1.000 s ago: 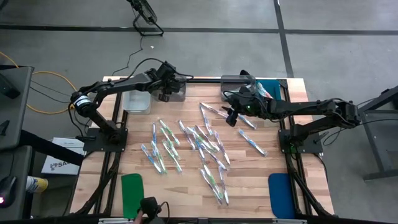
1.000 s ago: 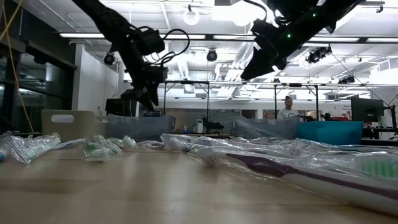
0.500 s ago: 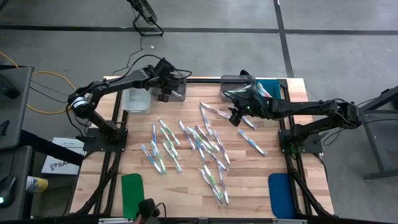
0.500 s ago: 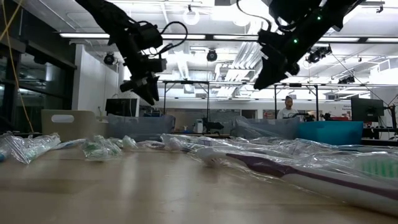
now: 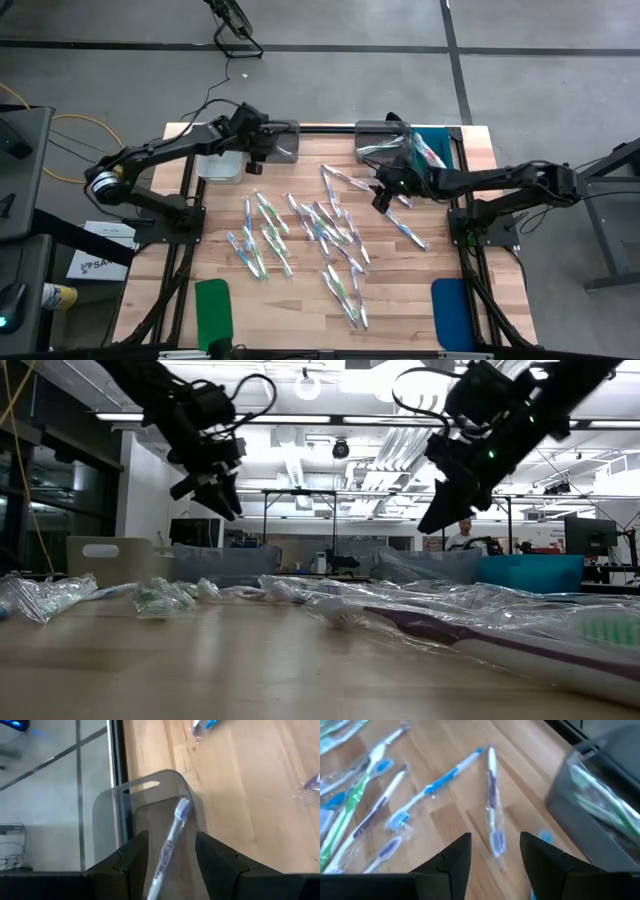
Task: Pick & Place Toothbrushes
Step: Put the violet toothbrush into the left black bin, then put the blue toothbrush into the white bin
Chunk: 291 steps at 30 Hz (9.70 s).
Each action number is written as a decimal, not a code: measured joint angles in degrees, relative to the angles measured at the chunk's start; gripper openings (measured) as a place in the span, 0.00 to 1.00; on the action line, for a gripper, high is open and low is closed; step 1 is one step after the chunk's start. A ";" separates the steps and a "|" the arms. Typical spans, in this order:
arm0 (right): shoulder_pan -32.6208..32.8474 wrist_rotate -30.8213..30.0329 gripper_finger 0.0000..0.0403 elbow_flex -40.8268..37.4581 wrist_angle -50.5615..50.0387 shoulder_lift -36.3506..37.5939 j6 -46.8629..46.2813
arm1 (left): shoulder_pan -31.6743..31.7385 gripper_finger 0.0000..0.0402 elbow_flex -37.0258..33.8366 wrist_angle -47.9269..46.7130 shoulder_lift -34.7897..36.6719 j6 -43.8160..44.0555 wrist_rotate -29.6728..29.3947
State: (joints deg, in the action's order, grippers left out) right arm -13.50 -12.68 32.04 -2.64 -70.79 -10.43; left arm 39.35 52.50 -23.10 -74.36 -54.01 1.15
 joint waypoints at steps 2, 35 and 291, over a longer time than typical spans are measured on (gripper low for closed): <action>0.02 0.96 0.40 -3.22 6.36 -0.92 2.84 | 0.02 0.39 -2.46 1.24 2.60 0.30 0.99; -0.52 -5.18 0.25 -6.98 37.95 -28.82 8.01 | 0.00 0.39 -13.95 6.76 15.92 3.33 8.30; 30.38 5.34 0.04 1.87 -40.74 -10.87 -53.63 | -6.08 0.53 -15.68 2.72 27.01 7.44 5.92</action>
State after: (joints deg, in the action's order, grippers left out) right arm 16.88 -7.33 33.91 -43.38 -81.66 -64.07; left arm 33.28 36.82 -20.38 -47.35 -46.57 7.07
